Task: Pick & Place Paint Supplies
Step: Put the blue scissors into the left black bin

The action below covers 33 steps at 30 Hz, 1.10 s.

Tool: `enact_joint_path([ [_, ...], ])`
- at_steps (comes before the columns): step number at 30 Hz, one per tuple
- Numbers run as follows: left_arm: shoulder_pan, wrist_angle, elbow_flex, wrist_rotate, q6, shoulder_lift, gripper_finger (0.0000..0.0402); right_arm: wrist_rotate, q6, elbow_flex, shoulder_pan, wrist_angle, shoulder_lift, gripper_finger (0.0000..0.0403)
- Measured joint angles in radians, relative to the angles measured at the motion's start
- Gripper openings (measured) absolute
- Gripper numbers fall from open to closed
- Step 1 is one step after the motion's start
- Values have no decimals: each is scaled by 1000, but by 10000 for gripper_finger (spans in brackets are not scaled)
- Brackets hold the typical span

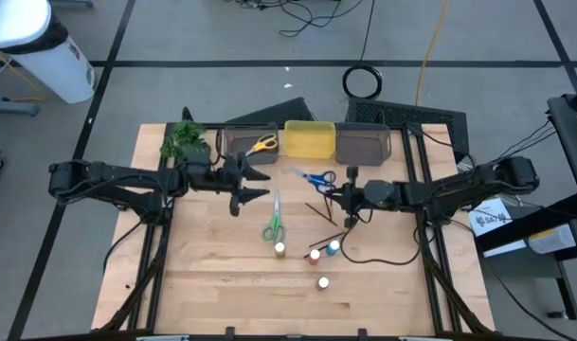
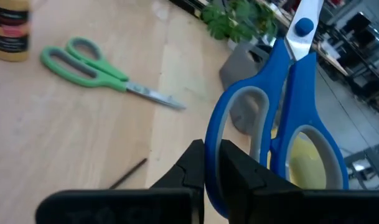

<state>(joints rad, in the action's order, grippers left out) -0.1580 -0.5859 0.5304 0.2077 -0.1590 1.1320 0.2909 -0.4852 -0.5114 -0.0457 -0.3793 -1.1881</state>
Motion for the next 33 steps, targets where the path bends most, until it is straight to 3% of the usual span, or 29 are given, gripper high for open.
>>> enact_joint_path([
  [3, 12, -3, 0, -136, -95, 0, 216, 0, -7, -18, -22, 26, 0, 16],
  [6, 6, 3, 4, -183, -170, 0, 225, 0, -7, -39, -37, 50, -6, 16],
  [11, 30, 166, 96, -174, -209, 18, 261, -5, -3, -75, -42, 79, -65, 16],
  [20, 69, 440, 302, -224, -188, 165, 317, 29, -68, -218, -61, 181, -243, 18],
  [28, 64, 536, 328, -207, -152, 244, 307, 111, -147, -287, -114, 190, -286, 16],
  [33, 62, 526, 331, -113, -136, 278, 293, 198, -184, -287, -127, 177, -287, 17],
])
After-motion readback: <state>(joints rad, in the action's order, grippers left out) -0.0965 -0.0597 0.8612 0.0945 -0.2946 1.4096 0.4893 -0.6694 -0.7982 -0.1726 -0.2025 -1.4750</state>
